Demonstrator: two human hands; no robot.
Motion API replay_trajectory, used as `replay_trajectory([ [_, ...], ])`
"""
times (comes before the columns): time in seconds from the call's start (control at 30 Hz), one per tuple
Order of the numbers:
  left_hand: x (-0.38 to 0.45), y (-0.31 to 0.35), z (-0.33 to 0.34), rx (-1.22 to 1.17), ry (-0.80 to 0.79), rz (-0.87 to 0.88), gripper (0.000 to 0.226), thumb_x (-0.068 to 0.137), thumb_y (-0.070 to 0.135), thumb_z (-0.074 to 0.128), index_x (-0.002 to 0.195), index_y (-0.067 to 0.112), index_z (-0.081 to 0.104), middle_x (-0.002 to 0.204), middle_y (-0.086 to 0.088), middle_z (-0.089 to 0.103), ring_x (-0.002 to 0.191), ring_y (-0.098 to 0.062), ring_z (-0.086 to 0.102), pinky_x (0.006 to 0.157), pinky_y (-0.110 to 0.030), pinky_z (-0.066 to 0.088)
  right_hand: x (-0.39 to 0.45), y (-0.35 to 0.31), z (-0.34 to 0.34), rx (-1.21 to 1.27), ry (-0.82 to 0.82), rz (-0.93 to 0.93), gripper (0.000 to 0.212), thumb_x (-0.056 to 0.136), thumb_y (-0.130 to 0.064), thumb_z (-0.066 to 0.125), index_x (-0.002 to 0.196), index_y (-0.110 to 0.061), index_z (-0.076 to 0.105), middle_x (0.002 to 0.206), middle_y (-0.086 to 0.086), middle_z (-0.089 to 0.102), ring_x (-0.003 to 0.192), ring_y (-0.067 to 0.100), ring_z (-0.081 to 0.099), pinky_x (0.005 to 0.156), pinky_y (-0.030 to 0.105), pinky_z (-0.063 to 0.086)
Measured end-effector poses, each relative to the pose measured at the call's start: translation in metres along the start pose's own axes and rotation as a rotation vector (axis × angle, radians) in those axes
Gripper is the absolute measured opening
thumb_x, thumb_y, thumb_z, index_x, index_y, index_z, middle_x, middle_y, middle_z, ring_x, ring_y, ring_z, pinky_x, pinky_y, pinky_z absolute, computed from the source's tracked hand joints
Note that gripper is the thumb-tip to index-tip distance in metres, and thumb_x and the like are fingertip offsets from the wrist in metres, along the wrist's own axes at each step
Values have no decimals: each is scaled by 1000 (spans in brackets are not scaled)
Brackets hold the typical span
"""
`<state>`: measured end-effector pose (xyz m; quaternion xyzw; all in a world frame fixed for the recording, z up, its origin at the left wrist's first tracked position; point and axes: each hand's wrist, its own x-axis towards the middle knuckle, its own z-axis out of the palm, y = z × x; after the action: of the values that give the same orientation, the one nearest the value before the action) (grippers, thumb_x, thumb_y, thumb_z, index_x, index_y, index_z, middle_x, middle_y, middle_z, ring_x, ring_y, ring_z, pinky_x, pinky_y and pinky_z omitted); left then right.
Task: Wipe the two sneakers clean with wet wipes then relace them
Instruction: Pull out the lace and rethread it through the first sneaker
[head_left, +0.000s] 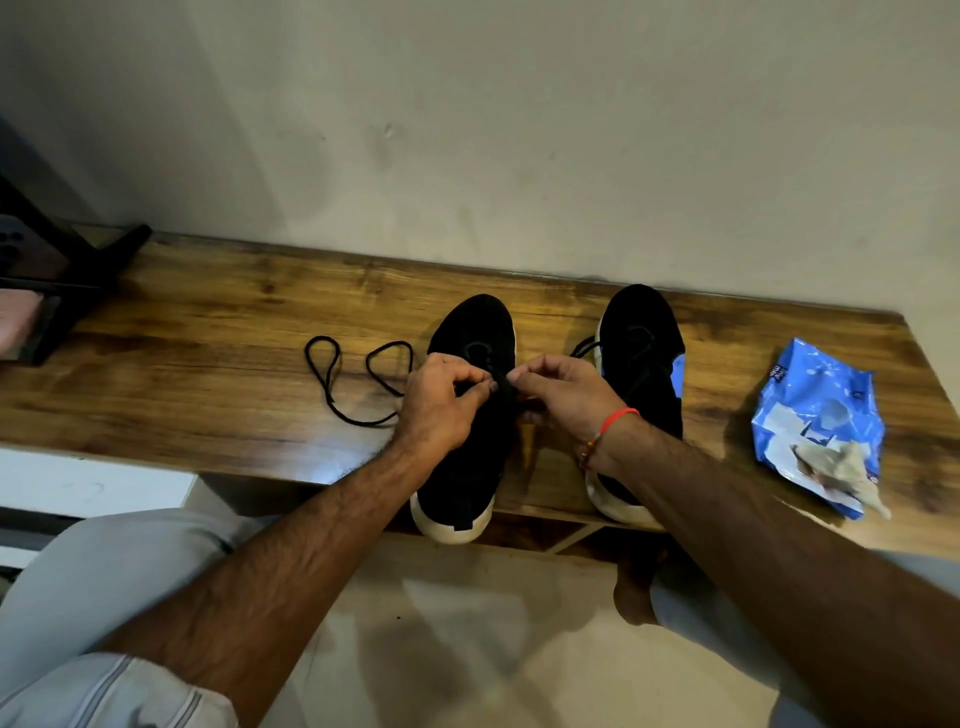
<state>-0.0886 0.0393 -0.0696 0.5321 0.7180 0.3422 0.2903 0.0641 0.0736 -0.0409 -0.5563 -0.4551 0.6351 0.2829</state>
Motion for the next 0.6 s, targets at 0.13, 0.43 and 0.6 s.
replay_trajectory([
  [0.13, 2, -1, -1, 33, -44, -13, 17, 87, 30, 78, 85, 42, 66, 107, 13, 55, 112, -17, 57, 98, -53, 48, 7, -1, 1, -122, 0, 19, 17, 97, -16, 60, 83, -7, 64, 80, 12, 64, 73, 21, 62, 54, 23, 51],
  [0.43, 3, -2, -4, 43, -36, -17, 33, 85, 30, 79, 69, 49, 59, 100, 21, 57, 111, -17, 59, 99, -56, 46, 11, -2, -1, -331, 9, -29, 24, 97, -22, 64, 92, 0, 72, 83, 14, 69, 71, 19, 65, 61, 28, 55],
  [0.6, 1, -1, -1, 22, 1, -16, 37, 83, 25, 82, 64, 46, 60, 88, 26, 59, 102, -9, 62, 97, -54, 48, 7, -6, -9, -310, -39, -36, 20, 94, -12, 66, 96, 6, 72, 79, 10, 69, 54, 4, 61, 50, 16, 47],
])
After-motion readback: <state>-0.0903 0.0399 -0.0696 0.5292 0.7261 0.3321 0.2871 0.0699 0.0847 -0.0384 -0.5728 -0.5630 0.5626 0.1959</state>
